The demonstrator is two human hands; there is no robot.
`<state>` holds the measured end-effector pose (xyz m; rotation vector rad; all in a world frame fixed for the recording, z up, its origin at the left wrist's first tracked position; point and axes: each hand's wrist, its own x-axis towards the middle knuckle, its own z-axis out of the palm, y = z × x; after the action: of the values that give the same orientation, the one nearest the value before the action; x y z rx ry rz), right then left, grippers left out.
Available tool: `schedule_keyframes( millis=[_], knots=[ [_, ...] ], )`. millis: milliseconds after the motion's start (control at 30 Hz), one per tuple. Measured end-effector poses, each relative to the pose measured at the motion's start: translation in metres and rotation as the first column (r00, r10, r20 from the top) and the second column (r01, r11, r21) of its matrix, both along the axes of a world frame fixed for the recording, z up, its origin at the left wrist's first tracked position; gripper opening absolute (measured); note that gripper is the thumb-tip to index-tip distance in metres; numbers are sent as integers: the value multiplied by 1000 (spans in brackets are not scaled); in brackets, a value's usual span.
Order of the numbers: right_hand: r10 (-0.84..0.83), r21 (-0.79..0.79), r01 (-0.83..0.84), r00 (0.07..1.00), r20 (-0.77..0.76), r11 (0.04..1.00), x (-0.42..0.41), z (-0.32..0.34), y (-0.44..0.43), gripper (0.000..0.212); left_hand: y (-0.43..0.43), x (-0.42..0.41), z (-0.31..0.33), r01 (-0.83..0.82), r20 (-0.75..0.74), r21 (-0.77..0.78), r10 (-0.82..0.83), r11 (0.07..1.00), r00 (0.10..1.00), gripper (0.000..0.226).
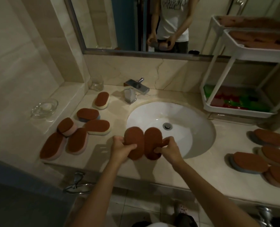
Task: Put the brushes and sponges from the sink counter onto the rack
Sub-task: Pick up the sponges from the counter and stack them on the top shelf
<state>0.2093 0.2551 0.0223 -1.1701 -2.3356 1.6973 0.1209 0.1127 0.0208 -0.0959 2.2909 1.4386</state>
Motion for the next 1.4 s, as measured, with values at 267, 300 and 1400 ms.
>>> schedule_keyframes(
  millis=[267, 300, 1400],
  knots=[
    [-227, 32, 261, 888, -400, 965, 5, 114, 95, 37, 107, -13, 111, 153, -196, 331, -91, 931, 976, 38],
    [-245, 45, 293, 867, -433, 955, 6, 128, 107, 38, 121, -13, 125, 177, -216, 354, -104, 919, 971, 38],
    [-359, -50, 372, 841, -404, 927, -35, 253, 468, 20, 481, -76, 260, 266, -279, 166, -214, 949, 936, 31]
  ],
)
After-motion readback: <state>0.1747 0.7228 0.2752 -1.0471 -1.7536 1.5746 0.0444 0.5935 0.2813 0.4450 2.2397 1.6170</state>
